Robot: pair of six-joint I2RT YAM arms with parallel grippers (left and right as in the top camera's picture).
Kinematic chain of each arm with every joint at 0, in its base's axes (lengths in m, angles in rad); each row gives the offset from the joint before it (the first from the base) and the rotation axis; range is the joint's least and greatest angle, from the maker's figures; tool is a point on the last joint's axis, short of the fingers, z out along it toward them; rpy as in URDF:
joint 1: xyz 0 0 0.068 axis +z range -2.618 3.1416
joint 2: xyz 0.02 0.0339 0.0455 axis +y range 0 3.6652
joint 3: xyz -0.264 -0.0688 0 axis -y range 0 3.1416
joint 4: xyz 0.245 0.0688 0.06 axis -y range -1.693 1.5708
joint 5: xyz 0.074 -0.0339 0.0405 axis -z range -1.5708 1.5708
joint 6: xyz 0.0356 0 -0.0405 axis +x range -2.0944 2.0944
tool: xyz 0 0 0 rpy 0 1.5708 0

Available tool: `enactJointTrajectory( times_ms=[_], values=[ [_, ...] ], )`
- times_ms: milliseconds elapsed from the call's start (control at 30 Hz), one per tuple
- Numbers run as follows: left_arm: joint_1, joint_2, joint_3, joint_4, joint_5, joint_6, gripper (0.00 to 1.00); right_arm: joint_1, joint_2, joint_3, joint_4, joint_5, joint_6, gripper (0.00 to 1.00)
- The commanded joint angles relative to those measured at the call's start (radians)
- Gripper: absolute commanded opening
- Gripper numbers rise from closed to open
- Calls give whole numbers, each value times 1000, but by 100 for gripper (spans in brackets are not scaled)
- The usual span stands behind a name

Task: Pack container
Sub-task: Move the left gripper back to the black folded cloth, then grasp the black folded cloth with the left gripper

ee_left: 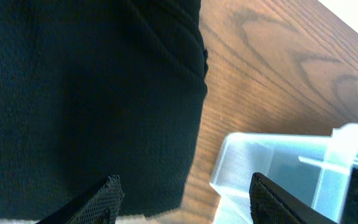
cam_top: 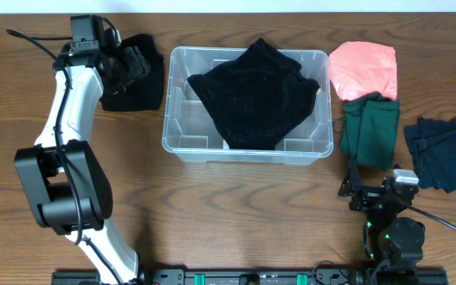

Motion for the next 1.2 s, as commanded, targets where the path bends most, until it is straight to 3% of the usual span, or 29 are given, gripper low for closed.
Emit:
enactJointTrajectory(
  times_ms=[0, 300, 433, 767, 1067, 1167],
  values=[
    [8, 48, -5, 31, -33, 51, 67, -11, -5, -3, -1, -4, 10, 99],
    [40, 167, -5, 23, -86, 107, 66, -11, -5, -3, -1, -4, 10, 99],
    [92, 176, -5, -51, -177, 107, 62, -11, -5, -3, -1, -4, 10, 99],
    [289, 171, -5, -251, -198, 155, 54, -11, -5, -3, -1, -4, 10, 99],
    [277, 38, -5, -303, -157, 299, 54, -11, -5, -3, -1, -4, 10, 99],
    [248, -54, -5, -312, -253, 319, 54, -11, -5, -3, -1, -4, 10, 99]
  ],
)
